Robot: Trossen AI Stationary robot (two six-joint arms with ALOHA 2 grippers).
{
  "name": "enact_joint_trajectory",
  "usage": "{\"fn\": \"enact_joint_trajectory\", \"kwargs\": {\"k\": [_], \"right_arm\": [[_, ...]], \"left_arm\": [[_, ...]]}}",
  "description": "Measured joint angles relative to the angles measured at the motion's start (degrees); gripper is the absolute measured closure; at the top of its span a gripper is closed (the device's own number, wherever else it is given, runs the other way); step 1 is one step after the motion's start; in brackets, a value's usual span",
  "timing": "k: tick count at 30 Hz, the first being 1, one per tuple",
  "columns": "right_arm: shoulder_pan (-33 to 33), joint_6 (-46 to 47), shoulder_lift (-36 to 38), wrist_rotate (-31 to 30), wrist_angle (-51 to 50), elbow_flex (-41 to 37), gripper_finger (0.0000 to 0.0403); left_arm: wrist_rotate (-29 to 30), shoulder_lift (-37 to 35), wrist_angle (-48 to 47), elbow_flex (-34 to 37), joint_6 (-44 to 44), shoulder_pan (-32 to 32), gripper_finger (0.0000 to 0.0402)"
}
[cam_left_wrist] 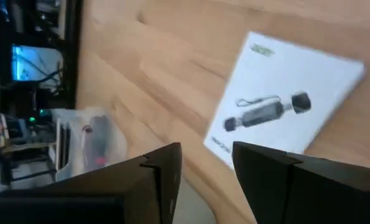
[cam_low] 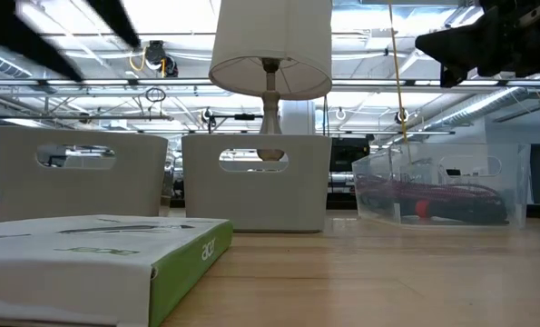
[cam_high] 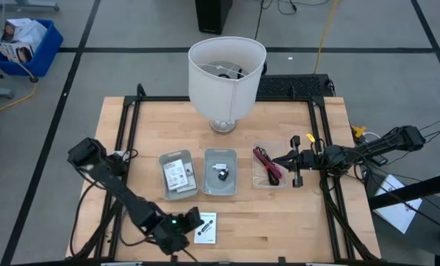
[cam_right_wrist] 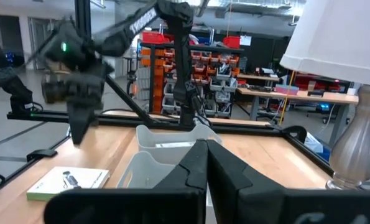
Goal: Pick and place items into bin
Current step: Put the card reader box into the left gray bin
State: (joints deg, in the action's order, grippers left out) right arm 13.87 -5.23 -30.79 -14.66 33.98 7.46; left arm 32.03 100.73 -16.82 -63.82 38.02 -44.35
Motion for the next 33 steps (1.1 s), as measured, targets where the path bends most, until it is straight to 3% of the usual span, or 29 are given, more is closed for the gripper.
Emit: {"fn": "enact_joint_trajectory", "kwargs": {"k": [7, 19, 22, 27, 30, 33], "right_arm": [[0.0, 0.0, 0.0, 0.0, 0.4, 0.0, 0.0403], [0.0, 0.0, 0.0, 0.0, 1.2, 0.0, 0.0403], [0.0, 0.0, 0.0, 0.0, 1.2, 0.0, 0.0403], [0.0, -0.2, 0.0, 0.0, 1.2, 0.0, 0.0403], [0.0, -0.6, 0.0, 0.0, 1.2, 0.0, 0.0403], [0.0, -0.9, 0.0, 0.0, 0.9, 0.0, 0.0403]], "left_arm": [[-2.0, 6.2, -0.7, 1.1, 4.3, -0.5, 0.0252], [-14.5, 8.7, 1.0, 1.0, 8.4, 2.7, 0.0255], [-17.3, 8.7, 0.9, 1.0, 8.4, 3.7, 0.0282], [-18.4, 8.6, 0.9, 0.9, 7.8, 4.2, 0.0384], [-17.3, 8.6, 1.4, 0.9, 6.7, 4.2, 0.0387], [-10.8, 8.3, 1.5, 0.9, 5.3, 3.3, 0.0395]]}}
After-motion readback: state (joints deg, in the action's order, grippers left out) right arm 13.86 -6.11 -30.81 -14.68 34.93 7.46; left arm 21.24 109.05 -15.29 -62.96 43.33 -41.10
